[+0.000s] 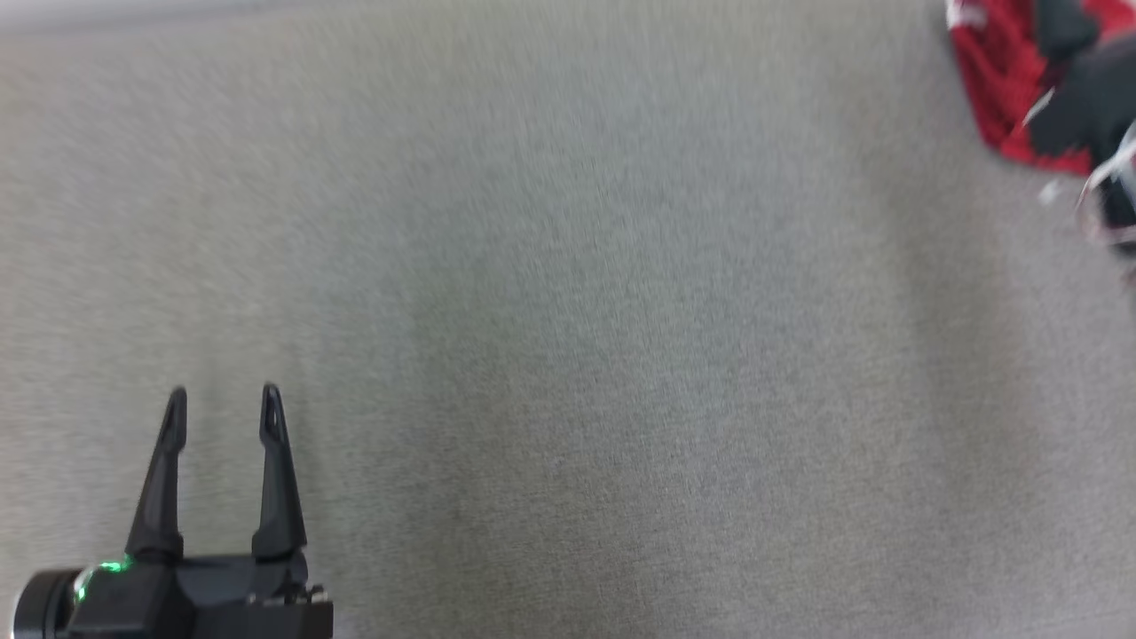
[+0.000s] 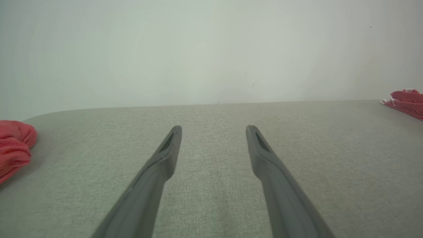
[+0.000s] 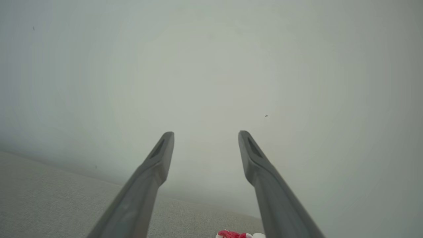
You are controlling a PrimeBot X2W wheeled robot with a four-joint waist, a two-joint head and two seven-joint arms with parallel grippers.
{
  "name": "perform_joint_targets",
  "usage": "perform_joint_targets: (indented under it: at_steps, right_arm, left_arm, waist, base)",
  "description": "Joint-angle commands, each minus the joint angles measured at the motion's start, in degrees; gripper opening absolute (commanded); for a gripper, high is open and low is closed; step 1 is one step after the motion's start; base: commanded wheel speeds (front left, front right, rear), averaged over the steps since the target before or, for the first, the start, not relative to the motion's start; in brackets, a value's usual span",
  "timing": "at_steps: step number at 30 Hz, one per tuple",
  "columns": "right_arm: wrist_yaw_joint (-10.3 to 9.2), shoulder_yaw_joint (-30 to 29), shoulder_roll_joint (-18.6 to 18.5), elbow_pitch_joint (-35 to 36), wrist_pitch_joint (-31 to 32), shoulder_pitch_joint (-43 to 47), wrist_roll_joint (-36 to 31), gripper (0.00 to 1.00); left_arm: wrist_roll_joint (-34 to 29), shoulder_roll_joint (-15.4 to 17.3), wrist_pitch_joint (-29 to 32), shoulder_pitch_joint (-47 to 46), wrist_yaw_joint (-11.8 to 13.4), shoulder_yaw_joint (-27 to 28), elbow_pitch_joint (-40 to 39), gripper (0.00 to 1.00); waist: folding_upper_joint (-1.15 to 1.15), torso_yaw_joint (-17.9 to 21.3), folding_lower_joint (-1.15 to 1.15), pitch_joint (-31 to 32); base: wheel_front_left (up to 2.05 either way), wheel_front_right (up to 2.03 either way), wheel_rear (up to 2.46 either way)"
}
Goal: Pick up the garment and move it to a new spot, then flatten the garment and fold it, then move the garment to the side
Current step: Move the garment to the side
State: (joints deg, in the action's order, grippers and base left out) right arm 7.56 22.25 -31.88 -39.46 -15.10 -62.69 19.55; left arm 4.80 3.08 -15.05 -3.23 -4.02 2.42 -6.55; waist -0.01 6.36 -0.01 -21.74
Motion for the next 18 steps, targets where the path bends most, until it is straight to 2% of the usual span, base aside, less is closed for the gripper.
perform_joint_targets:
  at_steps: [1, 8, 18]
  right_arm:
    - [-0.16, -1.4, 0.6, 1.2, 0.0, 2.3, -0.9, 1.0]
    - [-0.16, -14.3, 8.5, 12.0, 0.0, 21.5, -6.6, 1.0]
    - [-0.16, -22.7, 17.4, 22.7, 0.0, 43.3, -8.6, 1.0]
  left_arm:
    - [0.2, -0.2, -0.2, 1.1, 0.3, 0.3, 0.1, 1.0]
    - [1.2, -0.2, -0.2, 4.7, 1.0, 0.2, 3.3, 1.0]
    - [1.0, -0.2, -0.2, 7.4, 2.2, -1.3, 7.7, 1.0]
  waist:
    - [0.01, -2.5, 0.01, 7.1]
    - [0.01, -5.3, 0.01, 12.9]
    - [0.01, -7.7, 0.01, 18.0]
  base:
    - [0.0, 0.0, 0.0]
    - [0.0, 0.0, 0.0]
    - [0.0, 0.0, 0.0]
